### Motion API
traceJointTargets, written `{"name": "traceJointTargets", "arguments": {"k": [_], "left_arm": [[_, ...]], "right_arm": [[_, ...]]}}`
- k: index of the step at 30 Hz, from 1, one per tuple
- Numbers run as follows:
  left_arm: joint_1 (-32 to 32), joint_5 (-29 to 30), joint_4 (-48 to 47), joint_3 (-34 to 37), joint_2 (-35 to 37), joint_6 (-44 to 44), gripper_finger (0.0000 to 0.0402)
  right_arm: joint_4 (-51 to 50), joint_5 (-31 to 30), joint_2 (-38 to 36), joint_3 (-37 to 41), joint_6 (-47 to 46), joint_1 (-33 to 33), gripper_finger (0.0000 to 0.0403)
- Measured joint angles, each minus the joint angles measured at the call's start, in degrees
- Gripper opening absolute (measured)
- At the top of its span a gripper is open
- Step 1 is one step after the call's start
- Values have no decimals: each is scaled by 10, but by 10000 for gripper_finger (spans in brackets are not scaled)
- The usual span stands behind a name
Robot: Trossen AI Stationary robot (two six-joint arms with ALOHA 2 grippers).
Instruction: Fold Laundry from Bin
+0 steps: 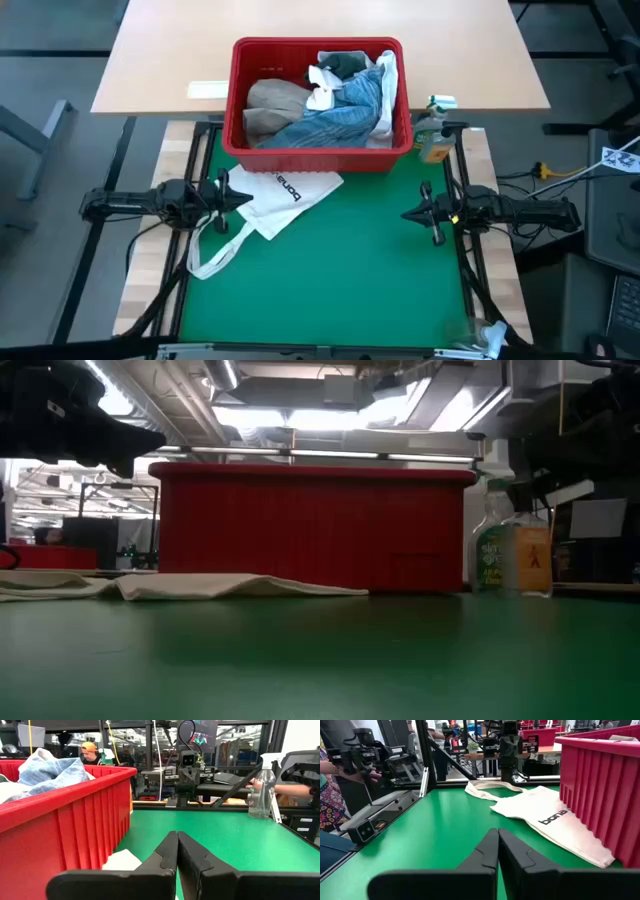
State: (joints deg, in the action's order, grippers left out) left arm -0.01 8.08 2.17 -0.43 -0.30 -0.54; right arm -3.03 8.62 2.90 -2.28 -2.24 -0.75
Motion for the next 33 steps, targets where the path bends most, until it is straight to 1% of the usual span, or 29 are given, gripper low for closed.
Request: {"name": "traceJointTargets", "arguments": {"k": [28, 33], "left_arm": [[0, 0, 0, 0, 0, 0, 0], [0, 0, 0, 0, 0, 0, 0]], "right_arm": [[0, -6, 0, 0, 0, 0, 12], [0, -16, 0, 0, -10, 0, 12]]}}
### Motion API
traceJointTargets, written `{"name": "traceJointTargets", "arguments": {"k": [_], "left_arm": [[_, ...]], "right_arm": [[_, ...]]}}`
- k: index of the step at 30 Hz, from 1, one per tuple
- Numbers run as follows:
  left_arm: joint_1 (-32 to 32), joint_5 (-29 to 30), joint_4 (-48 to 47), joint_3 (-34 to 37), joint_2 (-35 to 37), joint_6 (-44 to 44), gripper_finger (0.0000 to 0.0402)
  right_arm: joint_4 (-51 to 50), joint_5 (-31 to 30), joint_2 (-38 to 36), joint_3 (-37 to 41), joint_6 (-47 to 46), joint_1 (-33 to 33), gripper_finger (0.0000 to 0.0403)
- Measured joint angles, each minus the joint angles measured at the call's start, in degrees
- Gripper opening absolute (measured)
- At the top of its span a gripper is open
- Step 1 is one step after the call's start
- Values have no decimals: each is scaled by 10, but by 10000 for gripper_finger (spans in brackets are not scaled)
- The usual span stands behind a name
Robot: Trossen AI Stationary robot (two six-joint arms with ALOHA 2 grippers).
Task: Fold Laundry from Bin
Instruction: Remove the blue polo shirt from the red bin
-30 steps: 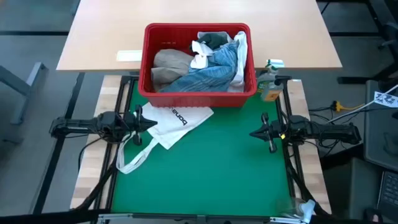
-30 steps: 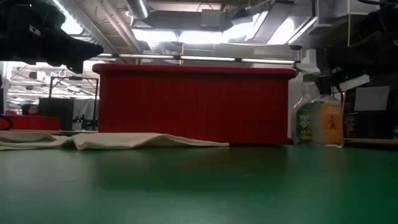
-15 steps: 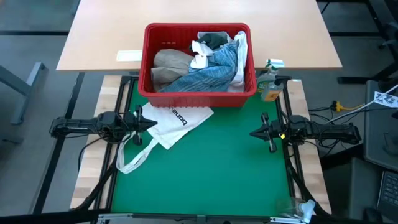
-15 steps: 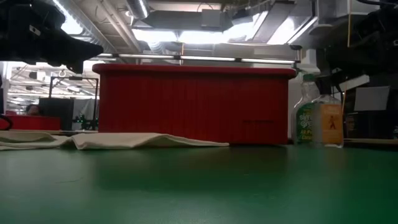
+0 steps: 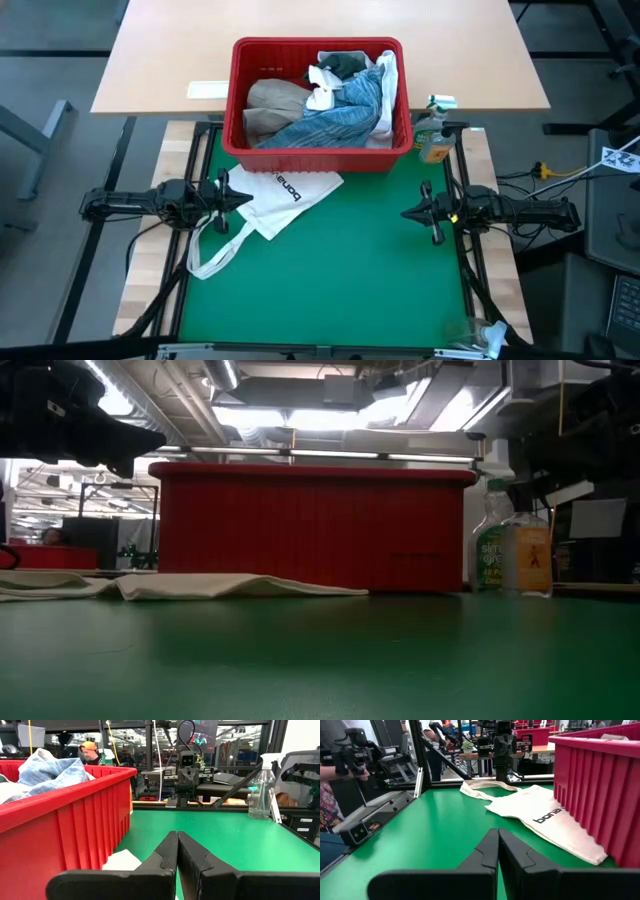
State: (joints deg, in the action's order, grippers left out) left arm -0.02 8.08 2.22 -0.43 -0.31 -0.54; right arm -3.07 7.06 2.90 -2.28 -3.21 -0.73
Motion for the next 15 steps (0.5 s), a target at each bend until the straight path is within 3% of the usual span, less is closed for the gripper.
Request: {"name": "traceJointTargets", "arguments": {"k": [8, 15], "left_arm": [[0, 0, 0, 0, 0, 0, 0], [0, 6, 0, 0, 0, 0, 0]], "right_arm": [[122, 5, 0, 2, -206, 0, 12], [257, -64, 0, 1, -219, 0, 12]]}}
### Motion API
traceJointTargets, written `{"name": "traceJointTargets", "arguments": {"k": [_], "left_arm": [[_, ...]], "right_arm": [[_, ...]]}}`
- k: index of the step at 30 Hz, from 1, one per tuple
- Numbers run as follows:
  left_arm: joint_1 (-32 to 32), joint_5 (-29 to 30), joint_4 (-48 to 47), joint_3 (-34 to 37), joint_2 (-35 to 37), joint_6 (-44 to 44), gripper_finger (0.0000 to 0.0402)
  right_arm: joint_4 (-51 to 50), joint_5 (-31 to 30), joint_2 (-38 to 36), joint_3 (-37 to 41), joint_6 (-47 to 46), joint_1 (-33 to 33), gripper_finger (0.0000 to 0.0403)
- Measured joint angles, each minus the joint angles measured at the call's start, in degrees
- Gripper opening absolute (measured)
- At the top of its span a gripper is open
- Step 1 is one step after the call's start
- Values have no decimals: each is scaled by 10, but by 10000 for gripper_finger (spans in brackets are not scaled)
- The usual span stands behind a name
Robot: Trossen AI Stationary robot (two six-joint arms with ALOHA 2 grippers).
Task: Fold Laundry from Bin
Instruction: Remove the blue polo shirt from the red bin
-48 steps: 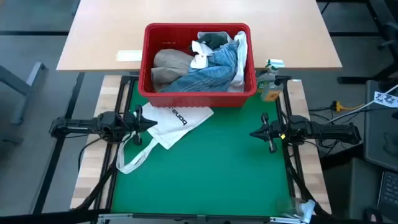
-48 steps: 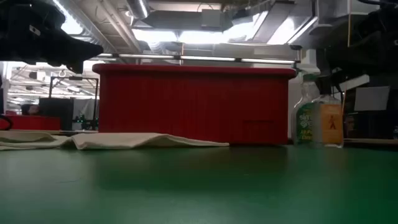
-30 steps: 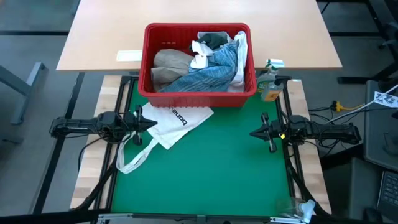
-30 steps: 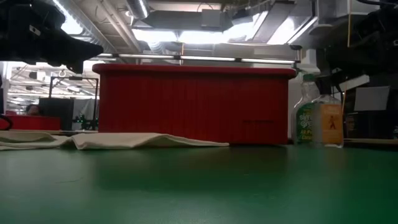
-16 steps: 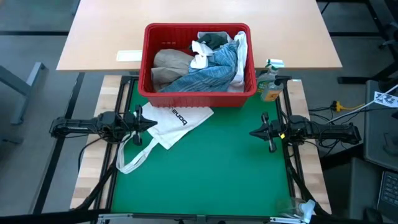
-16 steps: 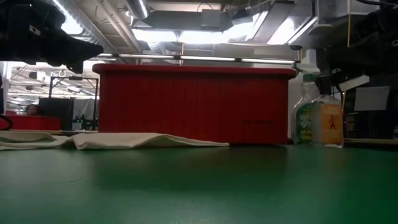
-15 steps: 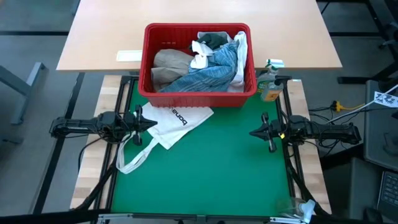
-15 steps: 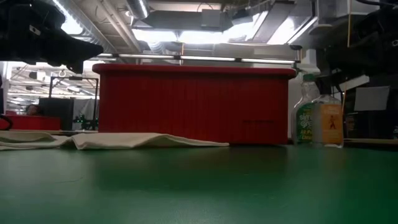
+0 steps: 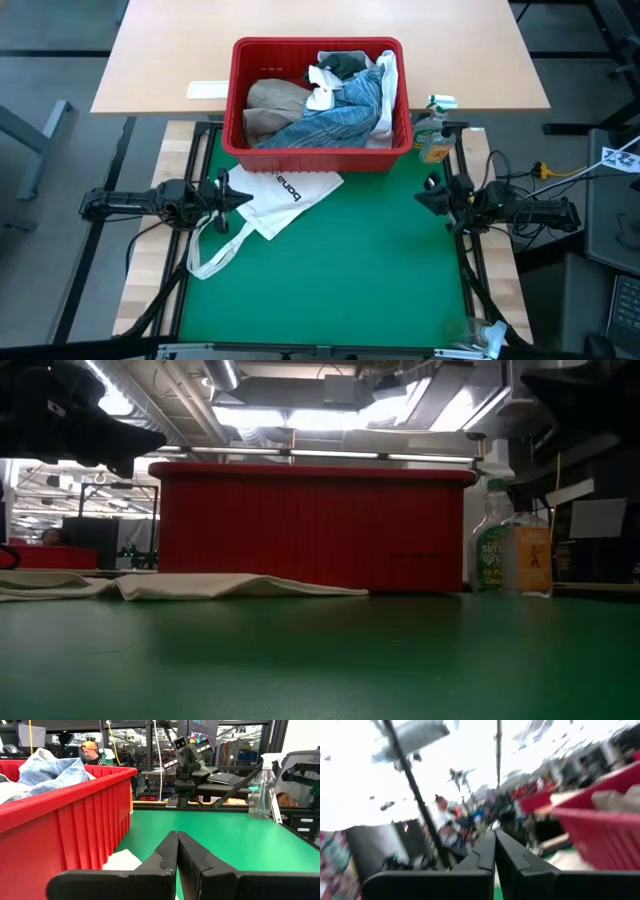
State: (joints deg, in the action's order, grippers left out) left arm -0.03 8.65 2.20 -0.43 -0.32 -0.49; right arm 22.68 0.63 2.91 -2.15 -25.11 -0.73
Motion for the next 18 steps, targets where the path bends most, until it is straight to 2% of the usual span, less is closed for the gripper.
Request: {"name": "traceJointTargets", "arguments": {"k": [3, 6, 12, 18], "left_arm": [[0, 22, 3, 0, 0, 3, 0], [0, 54, 8, 0, 0, 4, 0], [0, 104, 13, 0, 0, 21, 0], [0, 108, 14, 0, 0, 48, 0]], "right_arm": [[23, -26, 0, -1, -1, 0, 15], [25, -49, 1, -1, -2, 0, 35], [28, -123, 7, -19, -18, 0, 129], [34, -144, 47, -78, 5, 0, 211]]}}
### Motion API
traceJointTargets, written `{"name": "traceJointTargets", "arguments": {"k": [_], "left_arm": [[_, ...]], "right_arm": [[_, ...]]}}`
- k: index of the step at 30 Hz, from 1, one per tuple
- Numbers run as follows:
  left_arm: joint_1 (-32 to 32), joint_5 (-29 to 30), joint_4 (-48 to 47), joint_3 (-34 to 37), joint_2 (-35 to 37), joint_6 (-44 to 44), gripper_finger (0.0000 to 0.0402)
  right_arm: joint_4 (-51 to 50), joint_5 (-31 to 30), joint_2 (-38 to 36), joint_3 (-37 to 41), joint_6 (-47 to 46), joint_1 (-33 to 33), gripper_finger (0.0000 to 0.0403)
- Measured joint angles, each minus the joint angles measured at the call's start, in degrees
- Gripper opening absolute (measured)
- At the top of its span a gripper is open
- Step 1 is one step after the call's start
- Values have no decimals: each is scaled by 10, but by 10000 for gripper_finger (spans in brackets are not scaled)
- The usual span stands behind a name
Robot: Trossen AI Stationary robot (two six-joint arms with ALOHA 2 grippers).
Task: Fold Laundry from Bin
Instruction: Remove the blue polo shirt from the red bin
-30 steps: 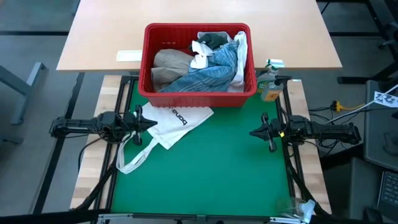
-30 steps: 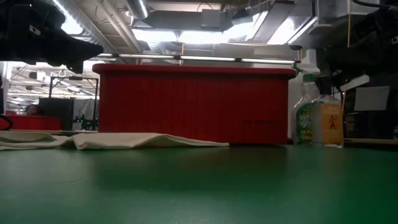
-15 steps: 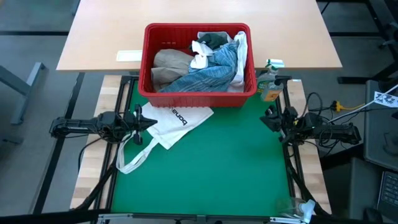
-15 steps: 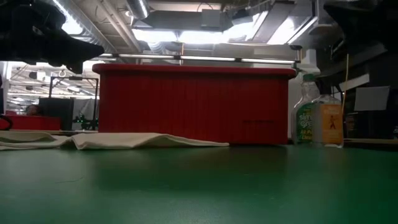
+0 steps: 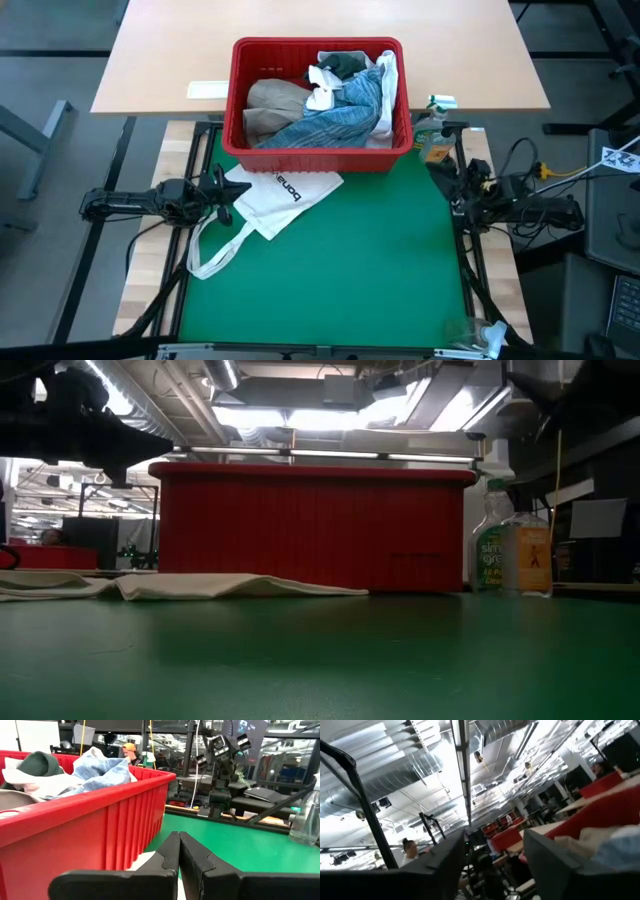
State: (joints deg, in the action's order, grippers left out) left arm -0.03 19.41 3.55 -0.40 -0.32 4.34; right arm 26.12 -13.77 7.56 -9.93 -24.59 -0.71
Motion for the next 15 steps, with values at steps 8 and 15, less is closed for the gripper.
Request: {"name": "traceJointTargets", "arguments": {"k": [8, 15], "left_arm": [[0, 0, 0, 0, 0, 0, 0], [0, 0, 0, 0, 0, 0, 0]], "right_arm": [[-18, -13, 149, -148, 140, 0, 241], [-158, -122, 292, -330, 256, 1, 241]]}}
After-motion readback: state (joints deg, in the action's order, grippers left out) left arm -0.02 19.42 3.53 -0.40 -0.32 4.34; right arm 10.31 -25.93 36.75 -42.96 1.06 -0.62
